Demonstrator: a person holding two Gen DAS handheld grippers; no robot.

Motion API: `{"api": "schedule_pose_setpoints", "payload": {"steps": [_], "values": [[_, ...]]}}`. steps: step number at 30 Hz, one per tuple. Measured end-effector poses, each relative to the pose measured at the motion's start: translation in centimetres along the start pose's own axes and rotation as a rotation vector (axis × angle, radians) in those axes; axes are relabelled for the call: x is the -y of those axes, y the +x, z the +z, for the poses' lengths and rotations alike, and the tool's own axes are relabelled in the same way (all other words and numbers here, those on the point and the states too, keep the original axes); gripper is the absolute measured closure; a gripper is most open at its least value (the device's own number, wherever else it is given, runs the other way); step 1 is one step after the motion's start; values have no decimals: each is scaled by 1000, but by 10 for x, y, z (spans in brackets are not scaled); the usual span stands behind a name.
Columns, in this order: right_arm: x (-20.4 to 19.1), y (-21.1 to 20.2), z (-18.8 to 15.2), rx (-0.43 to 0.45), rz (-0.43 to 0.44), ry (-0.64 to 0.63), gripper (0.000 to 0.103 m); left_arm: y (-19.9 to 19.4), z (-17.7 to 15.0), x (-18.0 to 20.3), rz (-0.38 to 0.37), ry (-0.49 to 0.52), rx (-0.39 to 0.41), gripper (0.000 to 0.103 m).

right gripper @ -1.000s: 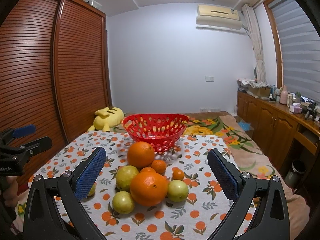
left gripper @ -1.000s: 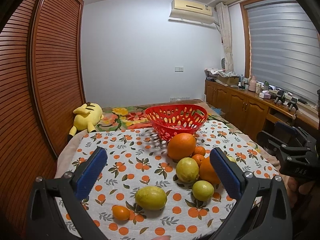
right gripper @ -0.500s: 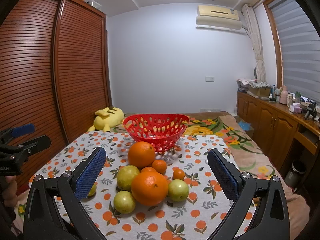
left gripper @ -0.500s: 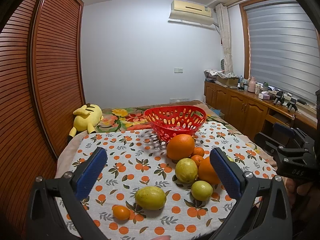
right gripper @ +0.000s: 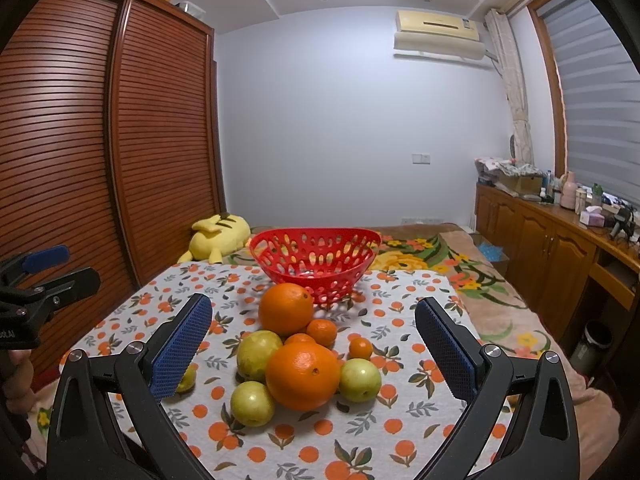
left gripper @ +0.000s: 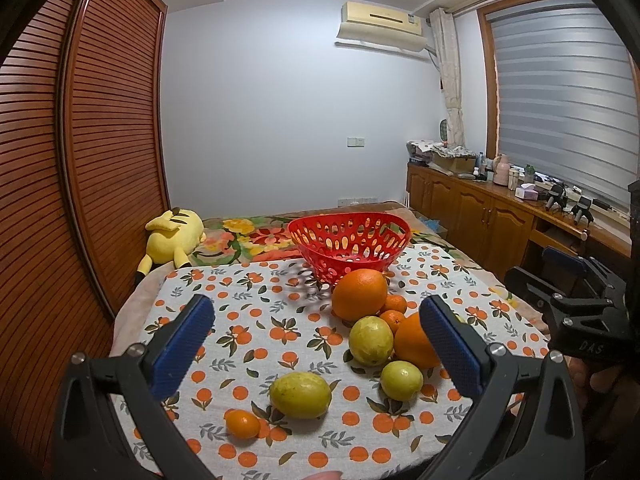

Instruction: Organize fruits

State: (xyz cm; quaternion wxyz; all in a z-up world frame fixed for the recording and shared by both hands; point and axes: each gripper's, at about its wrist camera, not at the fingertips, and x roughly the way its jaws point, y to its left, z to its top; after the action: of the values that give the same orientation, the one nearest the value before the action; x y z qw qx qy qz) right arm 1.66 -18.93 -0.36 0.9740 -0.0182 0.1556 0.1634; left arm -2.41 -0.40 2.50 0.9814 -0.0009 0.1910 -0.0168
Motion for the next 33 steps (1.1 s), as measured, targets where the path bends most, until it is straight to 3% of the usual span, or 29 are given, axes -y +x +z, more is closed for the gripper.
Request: {"api": "schedule_pose_setpoints", "payload": {"steps": [13,33], "values": [[-3,5,-6,-22,15,1,0,6,-10,-5,-3,-10,-26,0],[-9,54,-37,-155,86,-34,0,55,-60,-58,18,-55,-180,0]]}}
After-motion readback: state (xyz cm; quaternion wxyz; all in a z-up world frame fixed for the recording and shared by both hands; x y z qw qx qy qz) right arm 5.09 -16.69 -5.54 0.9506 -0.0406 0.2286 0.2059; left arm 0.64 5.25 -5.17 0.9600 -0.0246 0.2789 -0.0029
